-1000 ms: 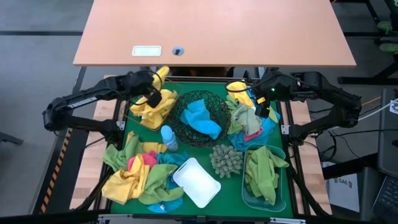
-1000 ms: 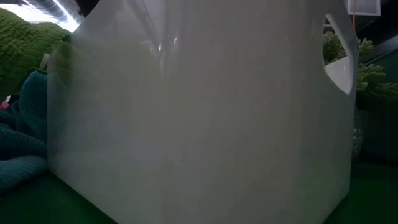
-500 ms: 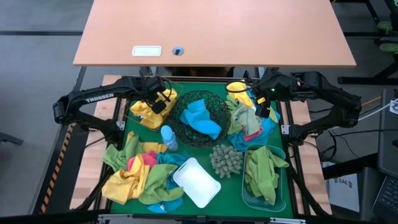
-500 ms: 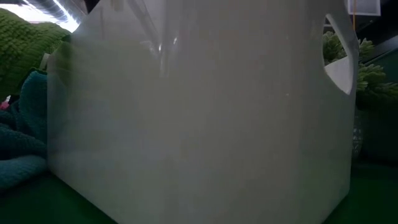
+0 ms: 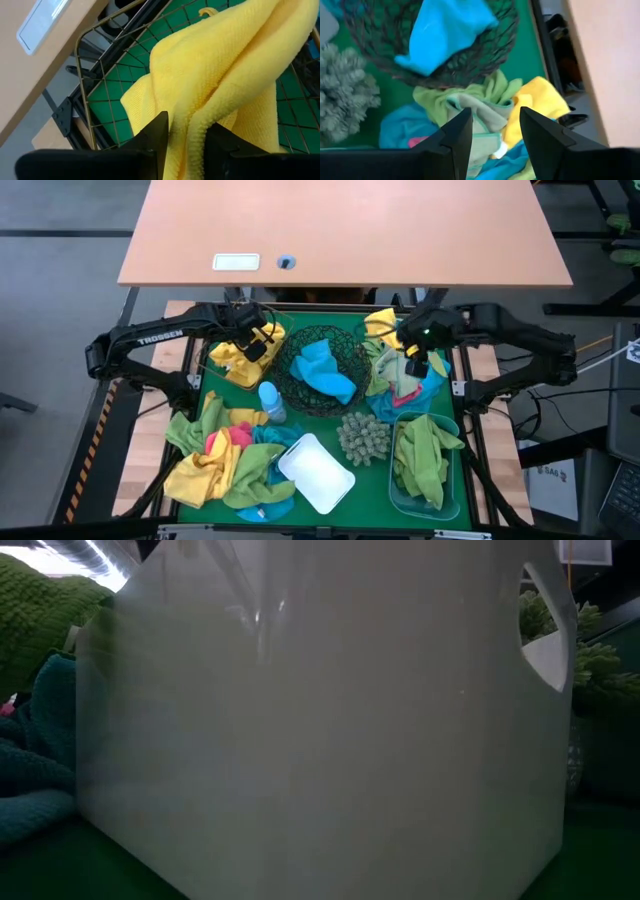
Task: Sort microfiber towel by color & place in baskets
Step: Put the yellow microfiber cloth into the rectangular wire basket
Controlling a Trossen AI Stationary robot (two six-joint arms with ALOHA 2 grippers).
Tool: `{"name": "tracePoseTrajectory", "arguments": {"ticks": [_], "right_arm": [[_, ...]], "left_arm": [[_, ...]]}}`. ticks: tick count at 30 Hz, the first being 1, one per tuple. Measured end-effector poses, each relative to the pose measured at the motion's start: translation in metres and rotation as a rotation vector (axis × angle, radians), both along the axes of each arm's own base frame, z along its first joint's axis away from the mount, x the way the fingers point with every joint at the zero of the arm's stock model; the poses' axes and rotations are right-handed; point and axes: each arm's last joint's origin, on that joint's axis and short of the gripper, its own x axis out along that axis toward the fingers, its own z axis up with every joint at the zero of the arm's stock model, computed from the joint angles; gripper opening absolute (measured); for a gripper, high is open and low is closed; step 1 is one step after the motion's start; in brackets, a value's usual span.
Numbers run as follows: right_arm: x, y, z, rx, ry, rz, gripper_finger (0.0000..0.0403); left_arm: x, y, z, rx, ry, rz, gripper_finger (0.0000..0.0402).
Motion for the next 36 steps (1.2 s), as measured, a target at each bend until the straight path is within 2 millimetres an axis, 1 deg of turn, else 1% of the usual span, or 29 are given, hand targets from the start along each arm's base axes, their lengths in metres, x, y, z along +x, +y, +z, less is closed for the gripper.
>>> {"name": "tracePoseTrajectory", "arguments": {"ticks": [3, 7, 9, 12, 15, 17, 20, 27, 30, 36], "right_arm": [[0.003, 0.0, -0.027, -0.008, 0.053, 0.035, 0.0163], [0.012, -0.001, -0.07, -0.01, 0.134, 0.076, 0.0163], [0.017, -0.002, -0.09, -0.019, 0.142, 0.096, 0.0163], [0.021, -0.002, -0.116, -0.041, 0.144, 0.136, 0.0163], [0.023, -0.002, -0.133, -0.06, 0.135, 0.181, 0.0163], [0.022, -0.002, -0.142, -0.051, 0.152, 0.212, 0.0163], [0.023, 0.0, -0.149, -0.022, 0.15, 0.241, 0.0163], [0.029, -0.001, -0.157, -0.044, 0.077, 0.25, 0.0163], [0.029, -0.001, -0.161, -0.059, 0.1, 0.283, 0.0163], [0.034, -0.002, -0.167, -0.057, 0.115, 0.285, 0.0163]], "left_arm": [[0.0, 0.0, 0.0, 0.0, -0.001, -0.001, 0.0084], [0.0, 0.0, 0.0, -0.001, -0.001, -0.001, 0.0085], [0.0, 0.0, 0.0, -0.001, -0.001, -0.001, 0.0085], [0.0, 0.0, 0.0, -0.001, -0.001, -0.002, 0.0085], [0.0, 0.0, 0.0, -0.001, -0.001, -0.002, 0.0085], [0.0, 0.0, 0.0, -0.002, -0.001, -0.002, 0.0085], [0.0, 0.0, 0.0, -0.002, -0.001, -0.003, 0.0085], [0.0, 0.0, 0.0, -0.001, -0.004, -0.003, 0.0085], [0.0, 0.0, 0.0, 0.0, -0.005, -0.003, 0.0085], [0.001, 0.0, 0.0, 0.001, -0.007, -0.003, 0.0085]]}}
